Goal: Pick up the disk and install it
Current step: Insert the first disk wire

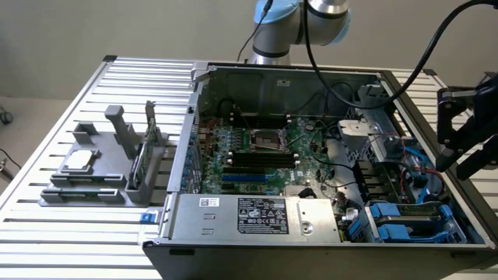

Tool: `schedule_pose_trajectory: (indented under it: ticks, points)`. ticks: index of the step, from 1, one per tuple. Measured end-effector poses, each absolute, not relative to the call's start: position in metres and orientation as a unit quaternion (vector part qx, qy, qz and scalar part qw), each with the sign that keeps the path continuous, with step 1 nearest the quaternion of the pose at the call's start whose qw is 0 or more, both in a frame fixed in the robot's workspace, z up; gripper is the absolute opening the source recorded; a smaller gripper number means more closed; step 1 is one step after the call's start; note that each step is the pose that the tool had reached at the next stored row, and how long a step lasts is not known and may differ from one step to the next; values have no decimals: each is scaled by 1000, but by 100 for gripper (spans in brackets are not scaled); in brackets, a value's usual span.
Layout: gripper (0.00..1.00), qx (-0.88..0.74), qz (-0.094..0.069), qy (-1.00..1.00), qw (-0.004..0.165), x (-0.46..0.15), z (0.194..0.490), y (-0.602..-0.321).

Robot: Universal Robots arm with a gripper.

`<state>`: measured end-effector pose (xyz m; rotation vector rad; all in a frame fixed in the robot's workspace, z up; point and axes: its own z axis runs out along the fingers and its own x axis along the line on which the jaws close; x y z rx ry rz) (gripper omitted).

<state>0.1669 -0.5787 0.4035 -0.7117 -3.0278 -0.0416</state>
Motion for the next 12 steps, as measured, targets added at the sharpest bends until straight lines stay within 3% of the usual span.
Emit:
schedule_pose_trajectory:
  ticks: [12]
  points:
    - [31,-299,-14,-954,14,167,403,-579]
